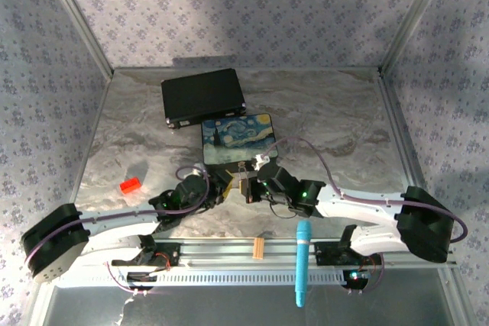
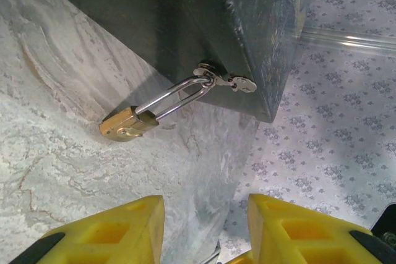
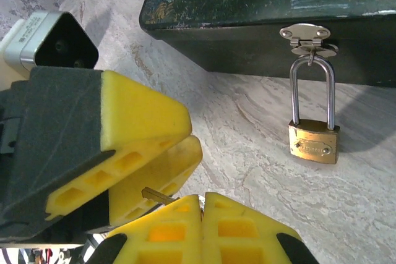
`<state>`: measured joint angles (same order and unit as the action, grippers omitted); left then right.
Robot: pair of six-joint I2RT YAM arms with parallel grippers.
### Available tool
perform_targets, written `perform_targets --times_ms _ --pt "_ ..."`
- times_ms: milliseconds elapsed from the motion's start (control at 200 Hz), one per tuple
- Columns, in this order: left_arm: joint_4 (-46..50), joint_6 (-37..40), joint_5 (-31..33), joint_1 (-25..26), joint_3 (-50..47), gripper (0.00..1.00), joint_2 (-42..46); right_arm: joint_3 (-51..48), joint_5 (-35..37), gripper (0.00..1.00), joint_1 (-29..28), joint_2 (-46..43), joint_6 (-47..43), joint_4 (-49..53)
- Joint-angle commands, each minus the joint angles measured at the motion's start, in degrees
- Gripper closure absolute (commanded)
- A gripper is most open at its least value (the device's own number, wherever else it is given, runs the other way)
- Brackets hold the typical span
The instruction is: Unlock the padlock with the key
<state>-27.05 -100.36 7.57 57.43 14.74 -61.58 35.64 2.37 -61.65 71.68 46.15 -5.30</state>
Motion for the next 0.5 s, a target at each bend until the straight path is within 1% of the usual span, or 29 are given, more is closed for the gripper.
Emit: perform_targets --times_ms 0,50,110,135,215,340,430,495 --pt "0.3 -1.4 1.7 0.5 1.8 0.62 0.4 1.9 1.6 1.00 -0.3 1.3 1.1 -1.0" --pt "1.0 -1.3 1.9 0.5 2.0 0.63 0.7 1.8 2.0 1.00 -0.2 1.8 1.5 -1.3" --pt "2.9 -1.0 2.1 0.5 2.7 0.75 1.0 1.6 1.9 1.00 -0.2 2.1 1.8 -1.9" --pt "3.6 -1.0 2.1 0.6 2.9 0.79 1.2 1.7 2.1 1.00 -0.3 2.2 1.9 -2.0" --pt "4.1 -1.0 2.2 0.6 3.0 0.86 1.2 1.5 2.2 1.00 -0.5 2.5 2.1 -2.7" --pt "5.2 -1.2 2.2 0.6 3.2 0.86 1.1 1.3 2.1 1.00 -0.6 2.6 2.4 -3.4" --pt "6.0 -1.3 2.3 0.6 3.4 0.78 1.0 1.1 2.2 1.00 -0.7 3.0 3.1 -4.4" --pt "7.2 -1.2 2.3 0.6 3.9 0.77 0.9 1.3 3.0 1.00 -1.1 3.3 3.6 -4.2"
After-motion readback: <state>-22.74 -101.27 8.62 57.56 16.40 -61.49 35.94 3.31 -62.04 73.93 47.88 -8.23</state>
